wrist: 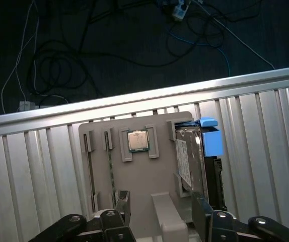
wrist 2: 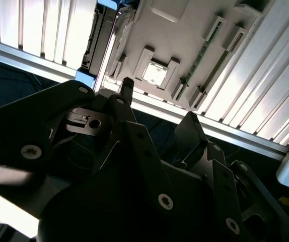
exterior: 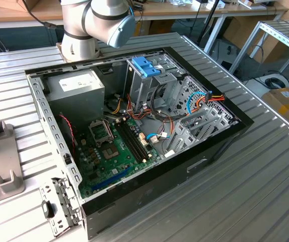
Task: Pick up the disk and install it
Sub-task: 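Pick up the disk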
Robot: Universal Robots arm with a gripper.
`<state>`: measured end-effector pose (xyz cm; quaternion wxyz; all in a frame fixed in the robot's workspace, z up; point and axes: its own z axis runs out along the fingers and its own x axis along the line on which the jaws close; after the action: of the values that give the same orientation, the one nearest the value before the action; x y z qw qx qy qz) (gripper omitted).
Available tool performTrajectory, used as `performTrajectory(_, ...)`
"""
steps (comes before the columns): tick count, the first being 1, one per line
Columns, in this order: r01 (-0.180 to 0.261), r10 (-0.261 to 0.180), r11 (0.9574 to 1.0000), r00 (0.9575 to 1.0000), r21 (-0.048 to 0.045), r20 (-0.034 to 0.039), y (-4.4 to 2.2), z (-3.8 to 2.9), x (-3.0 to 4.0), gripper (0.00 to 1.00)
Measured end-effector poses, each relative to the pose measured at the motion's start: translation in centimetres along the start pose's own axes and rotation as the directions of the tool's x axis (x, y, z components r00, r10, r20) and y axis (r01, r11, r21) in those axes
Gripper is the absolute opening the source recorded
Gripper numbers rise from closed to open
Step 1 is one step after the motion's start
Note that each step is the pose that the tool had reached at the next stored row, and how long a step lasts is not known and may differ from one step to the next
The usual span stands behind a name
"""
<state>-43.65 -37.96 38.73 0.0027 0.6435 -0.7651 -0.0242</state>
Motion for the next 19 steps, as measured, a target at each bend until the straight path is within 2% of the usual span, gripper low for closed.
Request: performTrajectory(19, 0.000, 0.000, 1.0000, 1.0000, -0.0002, 0.0010, -0.01, 0.38, 0.01, 0.60)
